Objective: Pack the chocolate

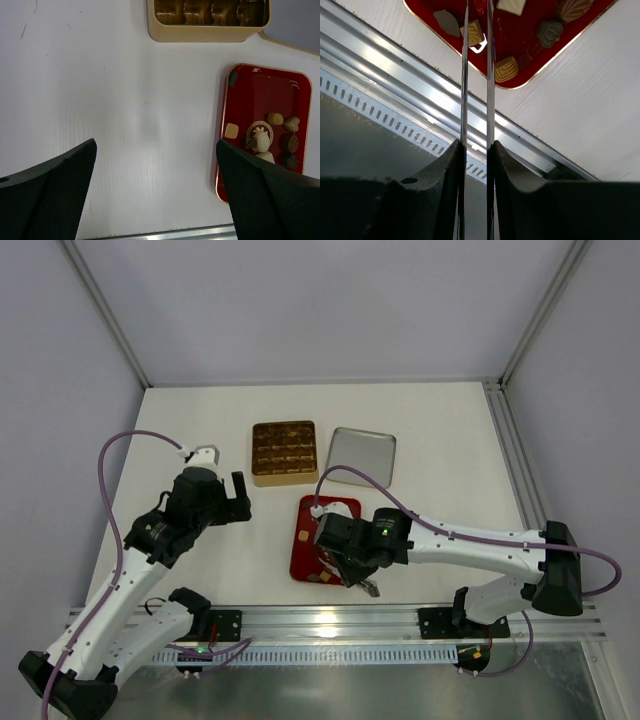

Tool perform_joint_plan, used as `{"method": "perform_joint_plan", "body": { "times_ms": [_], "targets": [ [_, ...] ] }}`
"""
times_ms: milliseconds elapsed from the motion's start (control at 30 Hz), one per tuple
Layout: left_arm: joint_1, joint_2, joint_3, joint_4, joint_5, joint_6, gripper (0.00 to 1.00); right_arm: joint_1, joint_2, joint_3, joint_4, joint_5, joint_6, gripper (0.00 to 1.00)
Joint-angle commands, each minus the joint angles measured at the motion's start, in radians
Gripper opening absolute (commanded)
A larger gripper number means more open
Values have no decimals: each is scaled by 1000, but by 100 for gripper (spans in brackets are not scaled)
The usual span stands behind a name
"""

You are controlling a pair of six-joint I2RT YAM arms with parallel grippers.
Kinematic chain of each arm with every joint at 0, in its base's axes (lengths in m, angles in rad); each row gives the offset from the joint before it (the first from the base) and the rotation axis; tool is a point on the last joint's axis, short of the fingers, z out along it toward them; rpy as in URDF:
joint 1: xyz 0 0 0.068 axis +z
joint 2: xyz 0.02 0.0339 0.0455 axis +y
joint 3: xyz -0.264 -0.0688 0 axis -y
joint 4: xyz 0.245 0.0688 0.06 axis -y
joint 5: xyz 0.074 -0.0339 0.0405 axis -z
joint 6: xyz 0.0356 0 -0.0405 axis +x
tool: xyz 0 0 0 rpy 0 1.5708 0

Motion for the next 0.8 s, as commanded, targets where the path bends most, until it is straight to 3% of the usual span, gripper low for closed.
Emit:
{"method": "perform_joint_plan", "body": {
  "times_ms": [0, 767],
  "targets": [
    [6, -16, -4, 20, -10, 9, 100, -1, -52, 56, -19, 27, -12, 31],
    [6, -16, -2, 18, -11, 6, 100, -70, -55, 153, -16, 63, -74, 31]
  ]
}}
